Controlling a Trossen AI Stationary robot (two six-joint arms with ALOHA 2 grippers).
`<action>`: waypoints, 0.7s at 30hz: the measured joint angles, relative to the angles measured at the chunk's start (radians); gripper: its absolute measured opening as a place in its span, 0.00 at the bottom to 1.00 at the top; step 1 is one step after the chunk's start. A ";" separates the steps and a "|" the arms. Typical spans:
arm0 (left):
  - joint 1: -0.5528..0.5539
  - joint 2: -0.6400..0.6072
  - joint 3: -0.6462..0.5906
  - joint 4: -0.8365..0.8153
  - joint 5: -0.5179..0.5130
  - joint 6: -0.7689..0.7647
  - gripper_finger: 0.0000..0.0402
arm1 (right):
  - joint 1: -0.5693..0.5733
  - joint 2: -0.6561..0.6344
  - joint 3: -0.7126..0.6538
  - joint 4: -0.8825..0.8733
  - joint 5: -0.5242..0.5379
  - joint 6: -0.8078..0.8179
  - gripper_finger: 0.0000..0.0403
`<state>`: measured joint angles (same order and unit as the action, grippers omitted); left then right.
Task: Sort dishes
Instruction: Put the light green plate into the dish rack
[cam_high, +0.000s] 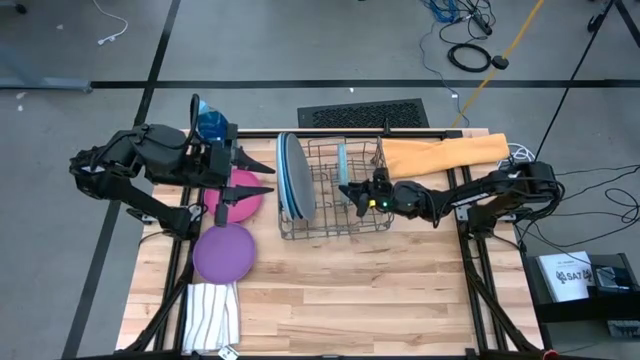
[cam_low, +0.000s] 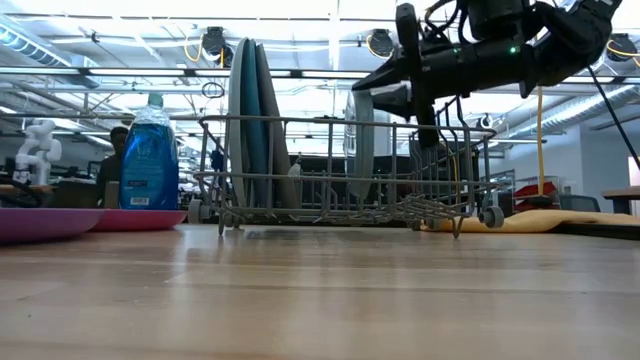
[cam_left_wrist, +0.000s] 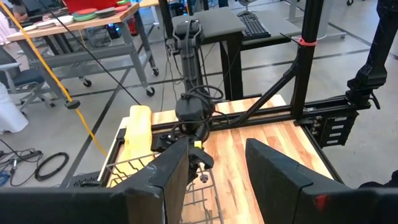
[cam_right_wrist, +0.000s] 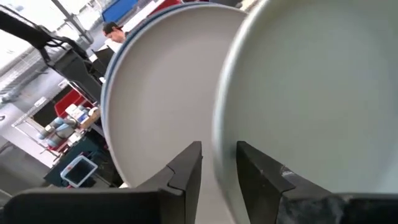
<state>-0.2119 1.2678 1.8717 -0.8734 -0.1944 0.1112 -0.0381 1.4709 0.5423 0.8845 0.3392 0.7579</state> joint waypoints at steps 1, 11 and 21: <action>0.000 0.000 0.000 0.000 0.000 0.000 0.40 | 0.002 -0.005 0.000 -0.002 0.003 -0.005 0.23; 0.000 0.000 0.000 0.000 0.000 0.001 0.40 | 0.013 -0.078 0.000 -0.081 0.008 -0.036 0.23; 0.000 0.000 0.000 0.000 0.000 0.007 0.40 | 0.033 -0.125 0.001 -0.127 0.001 -0.075 0.24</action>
<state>-0.2119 1.2678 1.8717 -0.8730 -0.1947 0.1181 -0.0055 1.3457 0.5437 0.7573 0.3402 0.6828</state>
